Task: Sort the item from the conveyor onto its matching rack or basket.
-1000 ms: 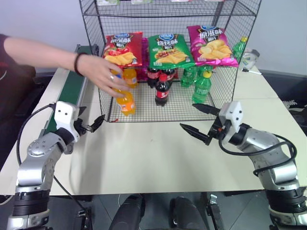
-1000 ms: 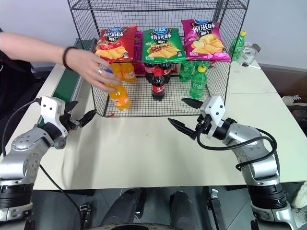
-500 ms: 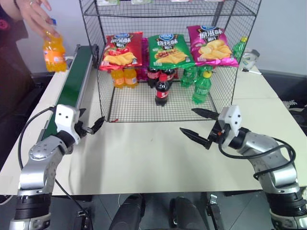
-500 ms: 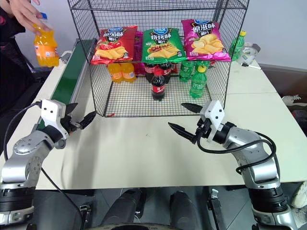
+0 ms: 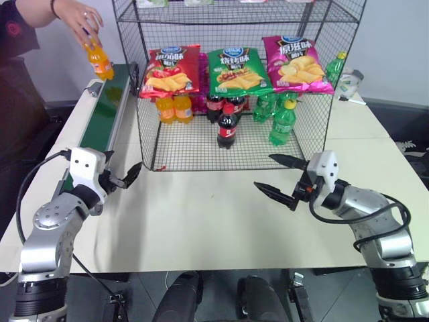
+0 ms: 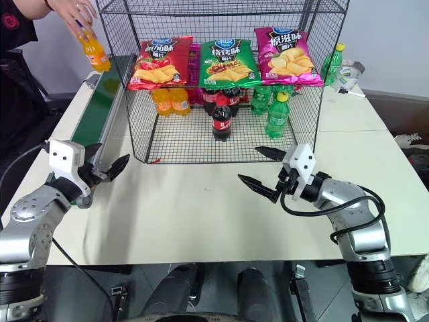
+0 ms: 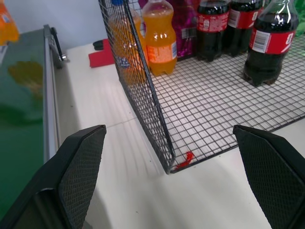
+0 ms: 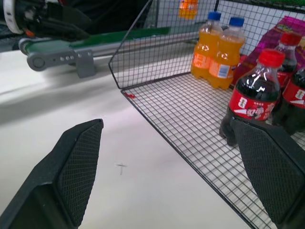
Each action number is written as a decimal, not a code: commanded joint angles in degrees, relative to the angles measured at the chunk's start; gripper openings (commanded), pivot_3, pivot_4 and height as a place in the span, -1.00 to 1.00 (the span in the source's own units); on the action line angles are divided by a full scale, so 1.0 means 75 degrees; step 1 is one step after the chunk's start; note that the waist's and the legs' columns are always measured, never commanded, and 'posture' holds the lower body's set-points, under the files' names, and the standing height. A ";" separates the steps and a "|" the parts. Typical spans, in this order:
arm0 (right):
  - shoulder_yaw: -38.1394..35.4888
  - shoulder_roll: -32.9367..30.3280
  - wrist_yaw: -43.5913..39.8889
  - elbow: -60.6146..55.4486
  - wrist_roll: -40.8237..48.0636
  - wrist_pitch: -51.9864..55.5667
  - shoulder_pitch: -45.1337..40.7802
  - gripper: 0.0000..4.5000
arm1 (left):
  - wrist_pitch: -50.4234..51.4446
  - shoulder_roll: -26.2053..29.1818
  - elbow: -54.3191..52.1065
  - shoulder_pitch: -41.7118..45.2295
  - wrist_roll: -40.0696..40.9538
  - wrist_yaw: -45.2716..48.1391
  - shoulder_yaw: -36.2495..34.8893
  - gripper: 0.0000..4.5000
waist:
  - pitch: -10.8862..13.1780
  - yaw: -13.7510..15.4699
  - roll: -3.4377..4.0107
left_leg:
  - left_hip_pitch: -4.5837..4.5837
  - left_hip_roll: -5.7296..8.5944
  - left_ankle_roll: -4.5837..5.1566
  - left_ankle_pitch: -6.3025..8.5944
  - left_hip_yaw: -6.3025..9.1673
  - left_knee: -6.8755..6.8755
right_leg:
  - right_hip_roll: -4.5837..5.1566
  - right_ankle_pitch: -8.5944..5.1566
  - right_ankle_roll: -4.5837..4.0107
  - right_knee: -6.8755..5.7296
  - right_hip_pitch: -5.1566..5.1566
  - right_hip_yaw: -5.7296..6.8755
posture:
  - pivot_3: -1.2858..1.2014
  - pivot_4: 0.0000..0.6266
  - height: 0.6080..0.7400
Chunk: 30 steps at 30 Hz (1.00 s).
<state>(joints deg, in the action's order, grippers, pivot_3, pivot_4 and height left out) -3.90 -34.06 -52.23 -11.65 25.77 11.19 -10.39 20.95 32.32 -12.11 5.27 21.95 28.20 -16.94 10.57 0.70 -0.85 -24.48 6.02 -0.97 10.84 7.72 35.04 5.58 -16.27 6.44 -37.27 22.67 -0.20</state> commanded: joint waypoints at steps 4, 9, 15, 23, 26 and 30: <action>0.0023 0.0143 -0.0073 -0.0002 -0.0051 -0.0350 -0.0126 1.00 | -0.0055 0.0036 -0.0281 0.0098 0.0053 -0.0049 -0.0180 0.99 | 0.0000 0.0000 0.0000 | 0.0000 0.0000 0.0000 0.0000 0.0000 -0.0001 | -0.0001 0.0001 0.0001 0.0000 0.0001 0.0000 | 0.03 -0.52 1.00; 0.0067 0.0172 -0.0047 0.0010 -0.0065 -0.0289 -0.0253 1.00 | -0.0090 0.0007 -0.0274 0.0096 0.0036 -0.0081 -0.0177 0.99 | 0.0000 -0.0001 0.0000 | 0.0000 0.0000 0.0000 0.0000 0.0001 -0.0001 | -0.0001 0.0001 0.0001 -0.0001 0.0001 0.0000 | 0.03 -0.52 1.00; 0.0101 0.0179 -0.0009 -0.0002 -0.0053 -0.0169 -0.0414 1.00 | -0.0110 -0.0046 -0.0288 0.0091 0.0043 -0.0160 -0.0191 0.99 | 0.0000 0.0001 0.0000 | 0.0000 0.0000 0.0000 0.0000 0.0000 -0.0001 | -0.0001 0.0001 0.0001 0.0000 0.0001 0.0000 | 0.03 -0.52 1.00; 0.0102 0.0157 -0.0016 -0.0038 -0.0015 -0.0014 -0.0545 1.00 | 0.0077 -0.0175 -0.0366 0.0091 0.0149 -0.0445 -0.0349 0.99 | 0.0000 0.0000 0.0000 | 0.0000 0.0000 0.0000 0.0000 0.0000 0.0000 | -0.0001 0.0001 0.0001 -0.0001 0.0001 0.0000 | 0.03 -0.52 1.00; 0.0128 0.0161 0.0033 -0.0008 -0.0034 0.0116 -0.0752 1.00 | 0.0151 -0.0138 -0.0259 0.0224 0.0111 -0.0563 -0.0425 0.99 | 0.0000 -0.0001 0.0001 | 0.0000 -0.0001 0.0000 0.0000 0.0001 -0.0001 | -0.0002 0.0001 0.0001 -0.0001 0.0002 0.0001 | 0.03 -0.52 1.00; 0.0239 0.0235 0.0124 0.0186 -0.0136 0.0215 -0.1139 1.00 | 0.0095 -0.0145 0.0081 0.0493 0.0023 -0.0851 -0.0665 0.99 | 0.0000 -0.0001 0.0001 | 0.0001 -0.0001 0.0000 0.0000 0.0001 0.0001 | -0.0003 0.0002 0.0003 -0.0002 0.0002 0.0003 | 0.03 -0.52 1.00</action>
<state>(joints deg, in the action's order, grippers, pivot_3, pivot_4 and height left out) -2.09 -32.66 -51.72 -9.62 24.79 12.79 -18.34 22.22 30.84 -11.30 8.75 21.97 22.86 -19.62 10.58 0.70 -0.84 -24.47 6.02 -0.98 10.84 7.73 35.05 5.56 -16.23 6.51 -37.29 22.68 -0.18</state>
